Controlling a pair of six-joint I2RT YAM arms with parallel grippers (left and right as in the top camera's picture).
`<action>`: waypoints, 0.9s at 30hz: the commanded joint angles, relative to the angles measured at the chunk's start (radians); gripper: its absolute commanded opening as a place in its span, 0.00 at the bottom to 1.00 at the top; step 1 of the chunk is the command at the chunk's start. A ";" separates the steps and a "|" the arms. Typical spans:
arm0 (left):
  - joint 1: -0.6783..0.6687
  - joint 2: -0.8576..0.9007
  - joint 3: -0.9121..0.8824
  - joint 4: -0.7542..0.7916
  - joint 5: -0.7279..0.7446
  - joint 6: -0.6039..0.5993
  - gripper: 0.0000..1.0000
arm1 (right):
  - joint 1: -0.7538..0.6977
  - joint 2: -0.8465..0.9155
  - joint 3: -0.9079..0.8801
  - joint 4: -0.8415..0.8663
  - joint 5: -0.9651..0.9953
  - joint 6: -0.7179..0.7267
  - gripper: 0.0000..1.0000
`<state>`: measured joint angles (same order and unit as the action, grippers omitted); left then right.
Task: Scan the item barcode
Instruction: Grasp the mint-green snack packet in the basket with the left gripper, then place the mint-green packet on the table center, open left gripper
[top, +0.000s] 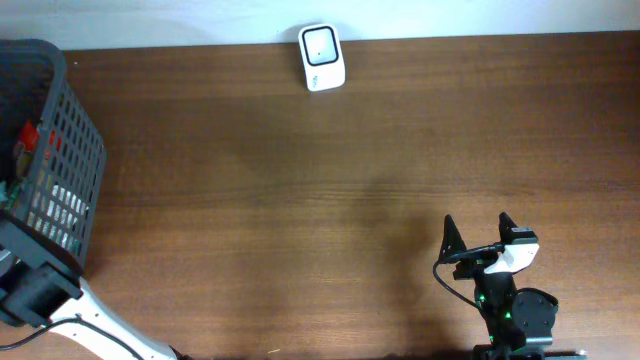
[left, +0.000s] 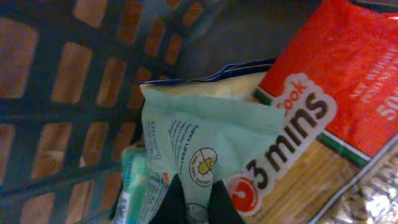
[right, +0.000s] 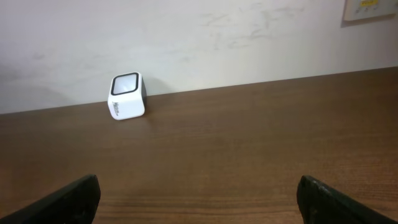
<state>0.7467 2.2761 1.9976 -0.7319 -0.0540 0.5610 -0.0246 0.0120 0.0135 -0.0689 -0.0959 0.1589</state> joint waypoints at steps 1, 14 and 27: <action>0.001 -0.001 -0.005 -0.021 -0.022 -0.058 0.00 | -0.008 -0.008 -0.008 -0.002 -0.002 0.007 0.99; -0.152 -0.695 -0.005 -0.109 0.141 -0.340 0.00 | -0.008 -0.008 -0.008 -0.002 -0.002 0.007 0.99; -0.887 -0.768 -0.183 -0.436 0.234 -0.264 0.00 | -0.008 -0.008 -0.008 -0.002 -0.002 0.007 0.99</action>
<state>-0.0296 1.4525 1.9064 -1.1625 0.1707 0.2401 -0.0246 0.0120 0.0135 -0.0689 -0.0963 0.1585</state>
